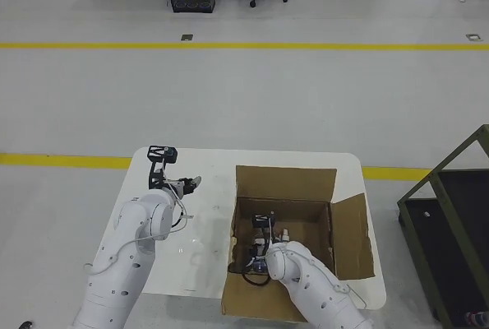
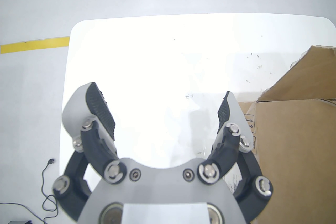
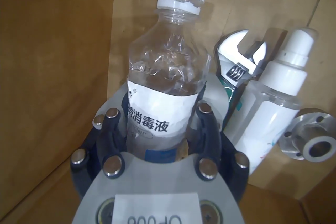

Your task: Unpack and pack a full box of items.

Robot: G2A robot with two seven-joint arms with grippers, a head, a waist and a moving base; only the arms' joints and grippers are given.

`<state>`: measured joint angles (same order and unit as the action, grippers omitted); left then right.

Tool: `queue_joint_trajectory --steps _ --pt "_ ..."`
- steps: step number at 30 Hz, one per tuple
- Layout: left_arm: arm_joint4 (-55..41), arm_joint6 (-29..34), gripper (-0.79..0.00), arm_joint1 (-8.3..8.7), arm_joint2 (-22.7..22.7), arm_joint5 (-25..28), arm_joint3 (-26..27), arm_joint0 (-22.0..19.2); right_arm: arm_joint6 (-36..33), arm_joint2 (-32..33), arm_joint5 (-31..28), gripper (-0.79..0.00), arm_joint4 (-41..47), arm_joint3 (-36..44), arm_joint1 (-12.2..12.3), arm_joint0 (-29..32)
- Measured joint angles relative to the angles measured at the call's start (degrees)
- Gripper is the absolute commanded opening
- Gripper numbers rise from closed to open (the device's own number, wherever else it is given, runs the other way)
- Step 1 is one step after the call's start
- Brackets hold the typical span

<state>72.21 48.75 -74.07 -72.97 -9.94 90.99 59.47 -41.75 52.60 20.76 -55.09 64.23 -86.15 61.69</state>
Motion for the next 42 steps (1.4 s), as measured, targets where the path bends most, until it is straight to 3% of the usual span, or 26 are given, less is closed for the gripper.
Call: queue_joint_trajectory --steps 5,11,17,24,31,33,34,42 --pt "0.0 0.0 0.0 0.0 0.0 0.0 0.0 0.0 0.92 0.95 0.34 -0.785 -0.35 2.29 0.23 0.95" --pt "0.0 0.0 0.0 0.0 0.0 0.0 0.0 0.0 0.87 3.72 1.27 -0.785 -2.85 10.41 1.39 4.63" --pt "0.0 0.0 0.0 0.0 0.0 0.0 0.0 0.0 -0.61 8.39 1.1 -0.785 -9.62 26.35 3.52 11.9" --pt "0.0 0.0 0.0 0.0 0.0 0.0 0.0 0.0 0.24 14.75 -7.66 -0.785 -18.08 44.34 6.09 22.31" --pt "0.0 0.0 0.0 0.0 0.0 0.0 0.0 0.0 0.85 15.77 -8.89 -0.785 -19.32 45.17 6.41 24.11" --pt "0.0 0.0 0.0 0.0 0.0 0.0 0.0 0.0 0.84 15.77 -8.89 -0.748 -19.32 45.17 6.41 24.11" --pt "0.0 0.0 0.0 0.0 0.0 0.0 0.0 0.0 0.84 15.77 -8.89 -0.785 -19.32 45.17 6.41 24.11" --pt "0.0 0.0 0.0 0.0 0.0 0.0 0.0 0.0 3.19 18.46 -10.24 -0.785 -18.71 48.64 6.74 24.53"
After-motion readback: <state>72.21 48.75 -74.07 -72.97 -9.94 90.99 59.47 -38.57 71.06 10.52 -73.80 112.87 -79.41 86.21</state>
